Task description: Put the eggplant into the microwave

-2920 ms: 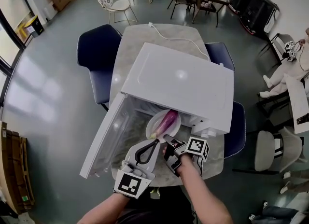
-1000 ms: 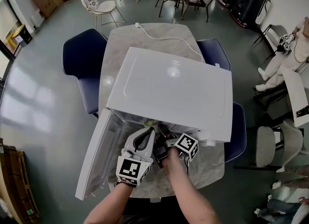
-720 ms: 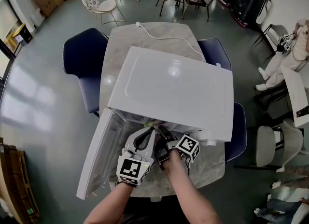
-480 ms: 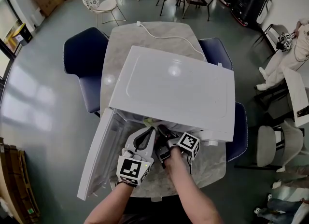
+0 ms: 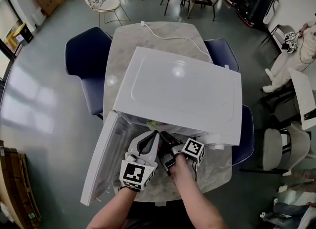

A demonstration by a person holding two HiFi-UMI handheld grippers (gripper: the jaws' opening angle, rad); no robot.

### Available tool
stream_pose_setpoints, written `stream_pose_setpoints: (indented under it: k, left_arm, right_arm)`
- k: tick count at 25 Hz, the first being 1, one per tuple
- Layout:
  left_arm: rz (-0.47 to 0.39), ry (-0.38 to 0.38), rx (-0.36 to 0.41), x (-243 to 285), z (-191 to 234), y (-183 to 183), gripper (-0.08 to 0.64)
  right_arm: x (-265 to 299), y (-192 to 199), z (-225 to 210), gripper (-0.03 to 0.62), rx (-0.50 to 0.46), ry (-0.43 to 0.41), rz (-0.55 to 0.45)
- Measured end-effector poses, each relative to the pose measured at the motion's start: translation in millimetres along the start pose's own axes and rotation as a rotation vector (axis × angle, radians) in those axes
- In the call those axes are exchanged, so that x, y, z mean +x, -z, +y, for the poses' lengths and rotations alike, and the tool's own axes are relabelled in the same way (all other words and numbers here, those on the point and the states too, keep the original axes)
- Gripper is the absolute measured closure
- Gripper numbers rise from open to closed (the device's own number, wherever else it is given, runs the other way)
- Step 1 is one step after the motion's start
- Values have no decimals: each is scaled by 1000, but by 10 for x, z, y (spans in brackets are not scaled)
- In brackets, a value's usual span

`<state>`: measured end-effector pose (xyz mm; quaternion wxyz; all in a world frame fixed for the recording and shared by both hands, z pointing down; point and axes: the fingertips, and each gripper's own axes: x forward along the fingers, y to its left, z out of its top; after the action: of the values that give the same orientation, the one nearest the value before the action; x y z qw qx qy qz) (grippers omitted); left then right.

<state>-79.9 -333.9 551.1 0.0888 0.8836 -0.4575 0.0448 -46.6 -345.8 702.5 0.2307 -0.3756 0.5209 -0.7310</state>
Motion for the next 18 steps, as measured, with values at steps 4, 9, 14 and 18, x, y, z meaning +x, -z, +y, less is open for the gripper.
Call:
stream_pose_setpoints:
  k: [4, 9, 14, 18]
  left_arm:
    - [-1, 1, 5, -3, -8, -13, 554]
    - [5, 5, 5, -13, -19, 21, 554]
    - [3, 9, 4, 8, -15, 22, 555]
    - [3, 7, 4, 14, -5, 22, 554]
  right_arm:
    - [17, -56, 51, 574, -8, -15, -28]
    - [61, -156, 124, 574, -59, -33, -55]
    - [144, -250, 179, 574, -93, -43, -71]
    - [209, -317, 197, 574, -121, -32, -78]
